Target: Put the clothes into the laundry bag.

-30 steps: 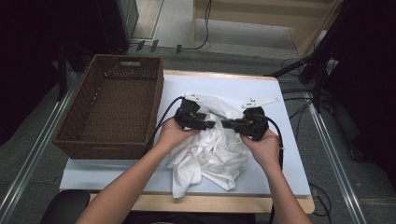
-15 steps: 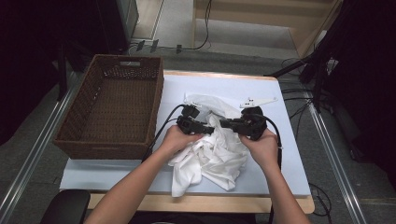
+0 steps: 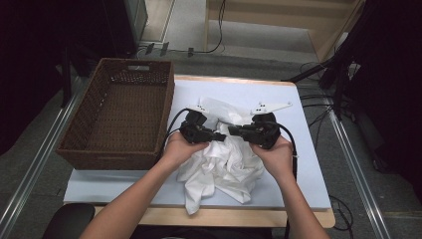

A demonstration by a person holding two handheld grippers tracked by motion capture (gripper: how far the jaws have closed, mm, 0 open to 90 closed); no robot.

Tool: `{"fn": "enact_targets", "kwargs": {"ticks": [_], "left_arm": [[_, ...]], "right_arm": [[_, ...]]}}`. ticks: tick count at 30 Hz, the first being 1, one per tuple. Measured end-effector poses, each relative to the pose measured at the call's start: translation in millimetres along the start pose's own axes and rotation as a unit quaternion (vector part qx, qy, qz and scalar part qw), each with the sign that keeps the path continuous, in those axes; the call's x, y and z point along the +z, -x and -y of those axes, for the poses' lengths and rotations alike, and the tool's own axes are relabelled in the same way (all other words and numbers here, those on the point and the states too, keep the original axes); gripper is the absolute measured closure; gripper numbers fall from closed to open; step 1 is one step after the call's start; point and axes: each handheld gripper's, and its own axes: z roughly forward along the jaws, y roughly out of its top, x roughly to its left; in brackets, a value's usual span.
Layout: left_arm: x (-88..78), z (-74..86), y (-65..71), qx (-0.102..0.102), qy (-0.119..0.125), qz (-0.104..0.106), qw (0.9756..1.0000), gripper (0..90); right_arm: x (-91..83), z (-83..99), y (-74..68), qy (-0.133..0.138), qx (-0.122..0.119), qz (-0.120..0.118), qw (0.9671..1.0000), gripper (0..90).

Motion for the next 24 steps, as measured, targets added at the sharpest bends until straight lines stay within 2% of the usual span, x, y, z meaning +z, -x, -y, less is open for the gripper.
{"fn": "enact_targets", "kwargs": {"ticks": [3,5,7,9,11,13,14,17,18,21,22,23,24], "left_arm": [[4.9,-2.5,1.2,-0.006,0.020,-0.022,0.9995,83.8],[12.5,-2.6,-1.3,-0.019,0.035,-0.037,0.9985,83.8],[21.6,-3.5,-3.3,-0.022,0.043,-0.068,0.9965,83.7],[30.1,-5.6,-7.1,-0.012,0.038,-0.104,0.9938,83.4],[35.5,-7.6,-14.6,-0.025,0.026,-0.109,0.9934,82.7],[34.0,-8.6,-17.3,-0.032,0.022,-0.095,0.9947,79.7],[32.2,-8.7,-16.0,-0.028,0.025,-0.095,0.9948,76.4],[20.3,-9.6,-8.6,-0.009,0.013,-0.087,0.9961,65.7],[13.7,-8.9,-4.5,0.001,0.011,-0.093,0.9956,60.9],[-2.0,-7.3,3.8,-0.001,0.009,-0.089,0.9960,47.6],[-7.6,-7.2,8.7,0.005,0.010,-0.093,0.9956,45.5],[-14.8,-6.9,16.1,0.019,0.018,-0.100,0.9946,43.9],[-18.7,-7.2,20.6,0.025,0.021,-0.098,0.9947,42.1]], "right_arm": [[0.4,0.5,-2.1,0.000,-0.003,-0.012,0.9999,89.6],[1.0,2.3,-1.4,-0.006,-0.005,-0.011,0.9999,89.7],[1.6,6.3,2.8,-0.011,0.003,-0.013,0.9998,89.7],[2.9,11.5,9.6,-0.026,0.016,-0.020,0.9993,89.6],[3.7,17.7,17.0,-0.040,0.021,-0.026,0.9986,89.7],[2.2,21.7,23.4,-0.039,0.030,-0.018,0.9986,89.7],[0.6,22.8,25.6,-0.038,0.033,-0.012,0.9986,89.7],[-4.5,24.3,30.3,-0.030,0.039,0.002,0.9988,89.7],[-6.2,24.7,31.6,-0.025,0.041,0.009,0.9988,89.6],[-10.1,25.9,34.1,-0.021,0.045,0.020,0.9986,89.6],[-10.2,26.0,34.3,-0.022,0.045,0.020,0.9985,89.6],[-10.2,26.1,34.2,-0.022,0.045,0.022,0.9985,89.6],[-9.9,25.9,33.8,-0.023,0.044,0.024,0.9985,89.6]]}}
